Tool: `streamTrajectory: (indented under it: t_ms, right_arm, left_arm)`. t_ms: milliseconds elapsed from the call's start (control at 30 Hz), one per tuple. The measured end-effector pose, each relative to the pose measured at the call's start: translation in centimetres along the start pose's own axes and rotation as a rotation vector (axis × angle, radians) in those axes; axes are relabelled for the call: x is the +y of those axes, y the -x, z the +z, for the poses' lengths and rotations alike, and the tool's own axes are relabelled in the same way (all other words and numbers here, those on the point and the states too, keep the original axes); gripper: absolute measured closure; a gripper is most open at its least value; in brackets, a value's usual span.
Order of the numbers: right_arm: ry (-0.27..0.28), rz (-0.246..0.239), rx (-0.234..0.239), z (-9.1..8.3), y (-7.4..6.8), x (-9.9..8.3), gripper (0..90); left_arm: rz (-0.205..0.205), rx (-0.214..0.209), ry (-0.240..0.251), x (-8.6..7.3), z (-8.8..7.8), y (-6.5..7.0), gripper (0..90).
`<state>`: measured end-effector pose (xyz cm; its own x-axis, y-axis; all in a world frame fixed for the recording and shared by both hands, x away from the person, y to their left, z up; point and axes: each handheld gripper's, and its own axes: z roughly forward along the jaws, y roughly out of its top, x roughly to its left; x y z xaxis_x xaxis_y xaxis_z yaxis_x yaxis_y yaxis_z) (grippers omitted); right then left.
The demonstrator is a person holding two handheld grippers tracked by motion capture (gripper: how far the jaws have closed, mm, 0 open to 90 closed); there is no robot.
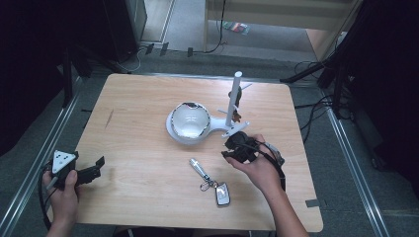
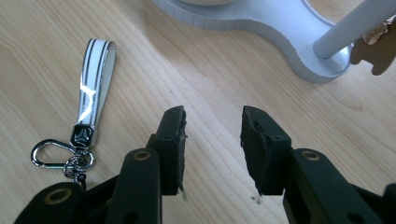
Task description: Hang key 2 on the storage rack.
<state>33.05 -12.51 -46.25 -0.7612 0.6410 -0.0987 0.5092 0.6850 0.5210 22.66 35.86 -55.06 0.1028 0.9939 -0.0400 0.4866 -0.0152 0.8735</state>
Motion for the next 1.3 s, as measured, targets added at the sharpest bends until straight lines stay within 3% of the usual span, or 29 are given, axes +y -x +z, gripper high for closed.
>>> streamTrajectory:
  t_ms: [1300]
  right_arm:
    - [-0.064,0.006,0.142,2.7,-4.4,-0.2,64.2]
  left_arm:
    - [-0.004,-0.003,-0.001,0.0,0.0,0.0,7.0]
